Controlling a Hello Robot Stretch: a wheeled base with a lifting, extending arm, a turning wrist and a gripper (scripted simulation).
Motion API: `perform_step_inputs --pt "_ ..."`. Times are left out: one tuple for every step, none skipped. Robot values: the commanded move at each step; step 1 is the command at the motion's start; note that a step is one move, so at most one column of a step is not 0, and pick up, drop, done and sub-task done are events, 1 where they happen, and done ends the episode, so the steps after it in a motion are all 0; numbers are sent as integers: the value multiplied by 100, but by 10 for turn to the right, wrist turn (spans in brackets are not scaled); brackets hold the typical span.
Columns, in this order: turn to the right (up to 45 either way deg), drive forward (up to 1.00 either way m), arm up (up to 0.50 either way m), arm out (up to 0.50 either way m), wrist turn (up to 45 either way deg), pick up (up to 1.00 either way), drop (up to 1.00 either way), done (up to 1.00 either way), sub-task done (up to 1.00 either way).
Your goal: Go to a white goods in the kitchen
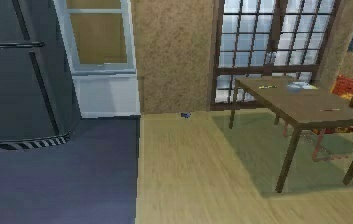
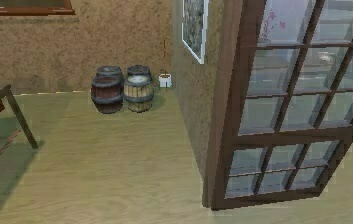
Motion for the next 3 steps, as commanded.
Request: perform_step_inputs --pt "0 10 0 0 0 0 0 0 0" --pt "-450 0 0 0 0 0 0 0 0" --pt "-420 0 0 0 0 0 0 0 0"
